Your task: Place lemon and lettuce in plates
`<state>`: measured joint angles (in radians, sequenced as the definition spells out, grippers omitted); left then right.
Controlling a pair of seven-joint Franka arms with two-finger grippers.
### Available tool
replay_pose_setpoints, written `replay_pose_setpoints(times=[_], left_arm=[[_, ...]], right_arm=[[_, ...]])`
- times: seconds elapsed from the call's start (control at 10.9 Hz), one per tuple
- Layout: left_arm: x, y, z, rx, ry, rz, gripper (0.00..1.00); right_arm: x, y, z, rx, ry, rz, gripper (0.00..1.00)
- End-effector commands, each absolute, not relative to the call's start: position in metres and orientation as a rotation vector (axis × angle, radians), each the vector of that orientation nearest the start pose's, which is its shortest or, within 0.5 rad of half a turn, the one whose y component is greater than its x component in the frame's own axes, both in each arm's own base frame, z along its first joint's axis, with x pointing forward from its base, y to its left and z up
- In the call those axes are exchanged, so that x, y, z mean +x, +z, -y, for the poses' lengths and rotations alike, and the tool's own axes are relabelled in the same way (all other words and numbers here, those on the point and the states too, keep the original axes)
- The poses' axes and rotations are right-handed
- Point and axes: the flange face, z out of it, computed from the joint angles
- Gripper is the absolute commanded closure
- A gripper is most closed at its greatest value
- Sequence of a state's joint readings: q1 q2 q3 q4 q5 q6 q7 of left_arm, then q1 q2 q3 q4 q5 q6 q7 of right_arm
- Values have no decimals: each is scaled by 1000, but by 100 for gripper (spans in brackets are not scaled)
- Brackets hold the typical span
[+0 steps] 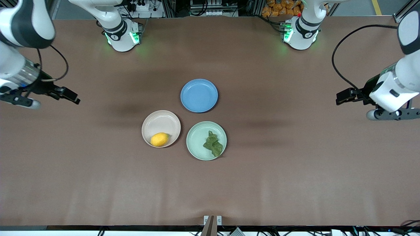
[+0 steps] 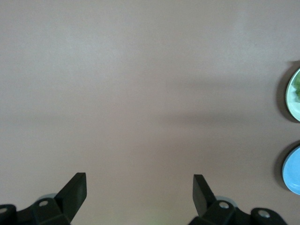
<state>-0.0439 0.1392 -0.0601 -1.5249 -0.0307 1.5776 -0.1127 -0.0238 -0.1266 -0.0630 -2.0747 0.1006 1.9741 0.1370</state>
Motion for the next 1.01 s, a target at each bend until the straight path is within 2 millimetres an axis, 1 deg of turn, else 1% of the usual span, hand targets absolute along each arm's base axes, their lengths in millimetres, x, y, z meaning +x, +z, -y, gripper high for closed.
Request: replay_pose_setpoints(times=[0.0,0.09,0.18,0.27,0.37,0.55,0.73,0.82,0.91], left_arm=[[576,597,63,-3196,88,9,0],[575,606,63,-3198,64,8,0],[573,611,62,-3197,58,7,0],[570,617,59,-3197,46,14,0],[567,624,55,-3193,23,21,0],[561,635,50,-3189,-8,35,0],[562,634,44,-3180,-10,28,0],[562,634,42,-3172,-11,26,0],[562,633,39,-3170,-9,35,0]], right_arm=[[526,525,44,-3037,-71,-293,0],[527,539,44,-3042,-80,-246,0],[529,553,44,-3073,-82,-214,0],[530,569,38,-3131,-84,-168,0],[530,587,25,-3155,-89,-120,0],[528,614,18,-3156,-65,-101,0],[527,632,14,-3156,-77,-71,0],[528,633,14,-3154,-58,-14,0],[529,635,15,-3150,-26,-7,0]])
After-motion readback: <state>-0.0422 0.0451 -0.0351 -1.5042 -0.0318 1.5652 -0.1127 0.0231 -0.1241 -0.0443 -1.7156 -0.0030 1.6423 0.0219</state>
